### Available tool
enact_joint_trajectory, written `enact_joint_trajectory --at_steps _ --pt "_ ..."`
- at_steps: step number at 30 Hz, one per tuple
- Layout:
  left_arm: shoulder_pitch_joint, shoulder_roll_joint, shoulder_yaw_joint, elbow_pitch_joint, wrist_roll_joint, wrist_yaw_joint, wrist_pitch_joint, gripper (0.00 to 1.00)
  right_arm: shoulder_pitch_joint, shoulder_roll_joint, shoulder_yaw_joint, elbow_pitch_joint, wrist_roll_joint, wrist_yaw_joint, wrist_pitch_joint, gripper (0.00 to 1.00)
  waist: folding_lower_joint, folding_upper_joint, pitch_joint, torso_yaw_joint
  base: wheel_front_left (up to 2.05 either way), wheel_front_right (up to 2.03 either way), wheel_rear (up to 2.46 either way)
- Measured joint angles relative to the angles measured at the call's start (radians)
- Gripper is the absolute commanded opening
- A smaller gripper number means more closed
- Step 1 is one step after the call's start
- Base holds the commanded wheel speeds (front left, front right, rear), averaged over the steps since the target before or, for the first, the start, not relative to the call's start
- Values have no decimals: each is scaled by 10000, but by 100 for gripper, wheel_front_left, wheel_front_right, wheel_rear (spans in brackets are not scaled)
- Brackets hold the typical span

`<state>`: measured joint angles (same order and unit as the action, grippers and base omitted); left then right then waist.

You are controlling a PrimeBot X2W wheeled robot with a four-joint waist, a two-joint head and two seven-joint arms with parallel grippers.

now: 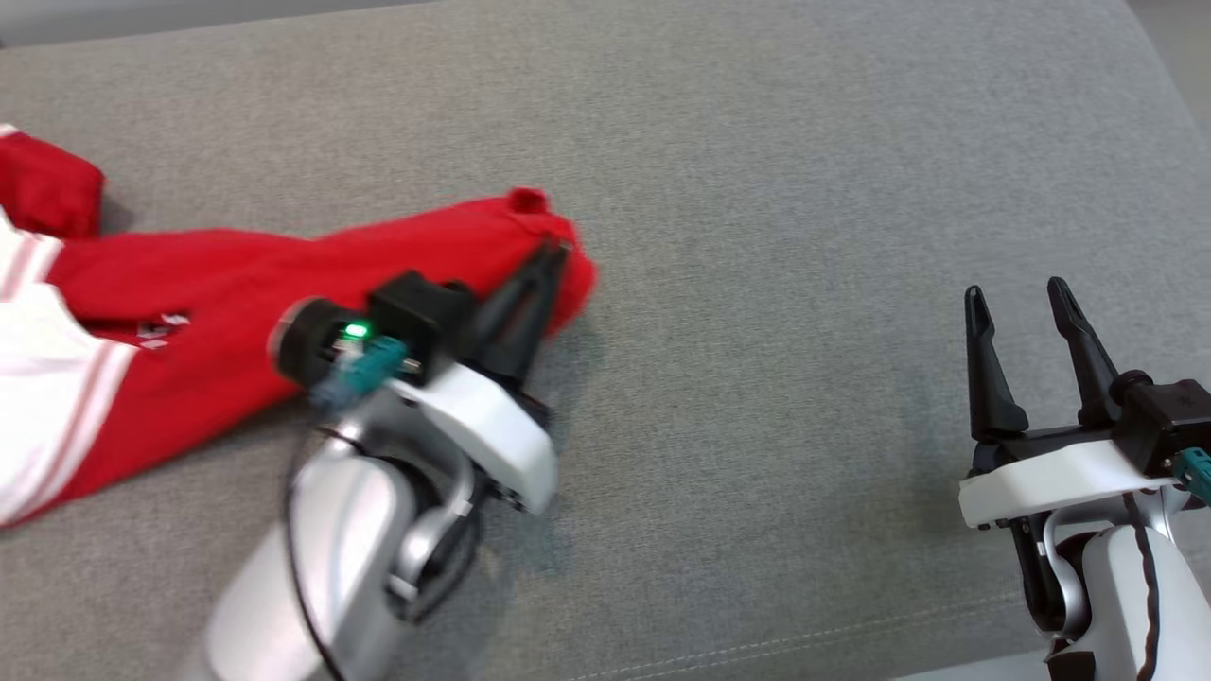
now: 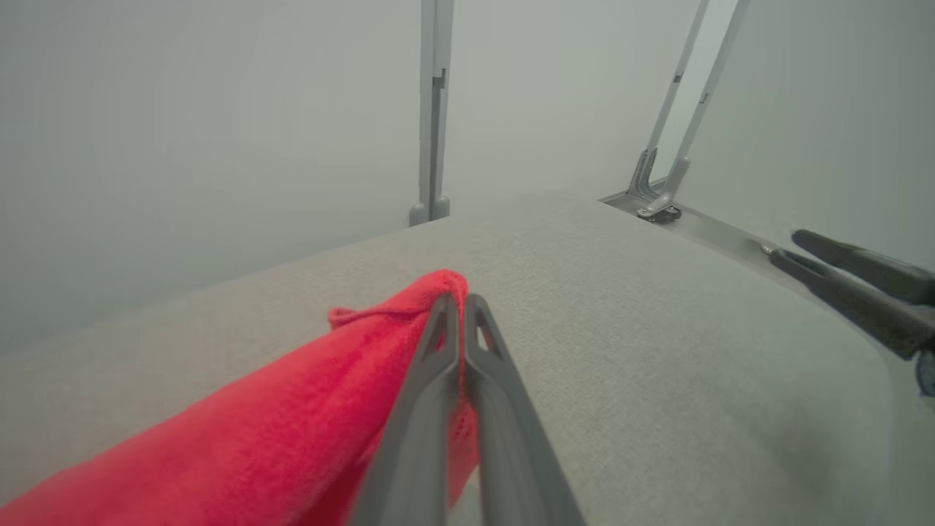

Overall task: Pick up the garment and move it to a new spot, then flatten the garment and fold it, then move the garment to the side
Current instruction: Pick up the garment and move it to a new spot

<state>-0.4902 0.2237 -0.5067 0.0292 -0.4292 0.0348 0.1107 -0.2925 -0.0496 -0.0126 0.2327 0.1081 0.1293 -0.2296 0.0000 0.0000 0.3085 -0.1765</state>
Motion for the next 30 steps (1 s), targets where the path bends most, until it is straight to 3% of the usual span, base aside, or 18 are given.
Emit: enact_joint_trajectory --at_steps 5,10,19,25,26,27,28,30 --pt "-238 -909 -1087 403 230 -341 2 0 23 36 31 8 222 0 -12 100 0 0 25 -489 0 0 0" --pt "-937 -1429 -1678 1290 291 -518 -15 0 124 63 238 67 493 0 -86 100 0 0 51 -1053 0 0 0" --pt "-2007 -1699 -2019 3235 52 -514 -612 0 123 71 568 330 836 2 -104 100 0 0 230 -2013 0 0 0" --pt "-2673 -1730 -2322 4378 -635 -512 -1384 0 119 71 698 537 1064 2 -188 100 0 0 333 -2246 0 0 0" --pt "-2726 -1728 -2431 4529 -838 -512 -1469 13 115 71 752 616 1112 2 -188 100 0 0 326 -2237 0 0 0" --pt "-2782 -1730 -2548 4663 -1005 -495 -1484 39 115 75 800 675 1145 2 -188 100 0 0 319 -2217 0 0 0" --pt "-2791 -1733 -2663 4732 -1198 -464 -1590 100 115 79 817 704 1145 2 -188 100 0 0 306 -2185 0 0 0" --pt "-2843 -1745 -3051 4951 -1220 -403 -1701 100 113 79 792 717 1145 2 -188 100 0 0 260 -2078 0 0 0"
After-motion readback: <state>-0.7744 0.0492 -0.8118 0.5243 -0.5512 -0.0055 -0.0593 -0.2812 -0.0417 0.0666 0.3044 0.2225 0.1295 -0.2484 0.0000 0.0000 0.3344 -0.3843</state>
